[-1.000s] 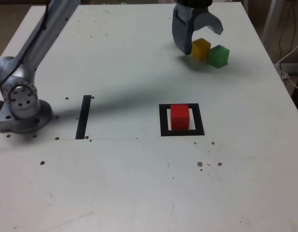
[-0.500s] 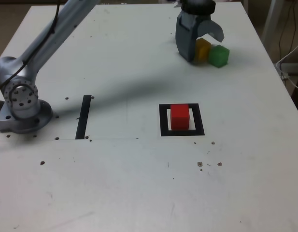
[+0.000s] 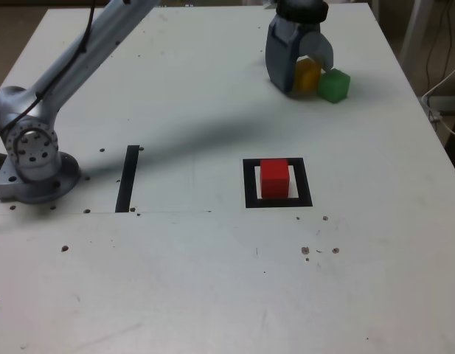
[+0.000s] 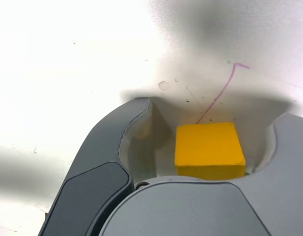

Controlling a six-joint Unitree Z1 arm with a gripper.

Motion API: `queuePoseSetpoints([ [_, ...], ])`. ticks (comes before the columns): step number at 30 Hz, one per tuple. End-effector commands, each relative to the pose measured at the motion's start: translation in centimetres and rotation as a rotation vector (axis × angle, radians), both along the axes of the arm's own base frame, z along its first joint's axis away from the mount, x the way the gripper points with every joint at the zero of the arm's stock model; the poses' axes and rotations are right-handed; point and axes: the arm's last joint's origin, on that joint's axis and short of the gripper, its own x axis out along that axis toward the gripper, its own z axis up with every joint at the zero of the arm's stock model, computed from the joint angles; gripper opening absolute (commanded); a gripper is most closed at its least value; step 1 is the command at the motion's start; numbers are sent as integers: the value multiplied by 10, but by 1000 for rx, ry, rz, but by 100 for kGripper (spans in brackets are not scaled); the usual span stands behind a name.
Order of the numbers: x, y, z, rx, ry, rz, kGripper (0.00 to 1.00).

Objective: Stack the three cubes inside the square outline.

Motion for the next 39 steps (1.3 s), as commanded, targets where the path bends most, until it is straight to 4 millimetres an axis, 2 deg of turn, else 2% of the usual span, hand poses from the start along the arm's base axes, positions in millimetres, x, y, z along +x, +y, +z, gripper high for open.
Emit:
queuePoseSetpoints([
  [1, -1, -3, 0, -10, 20, -6, 32],
  [13, -1, -9, 3, 1, 43, -26, 32],
  [18, -3, -14, 9, 0, 48, -40, 32],
  [22, -7, -24, 22, 4, 49, -62, 32],
  [26, -15, -45, 44, 16, 51, -99, 32],
  [31, -29, -83, 72, 18, 55, -166, 32],
  [39, -48, -149, 92, -6, 61, -288, 32],
])
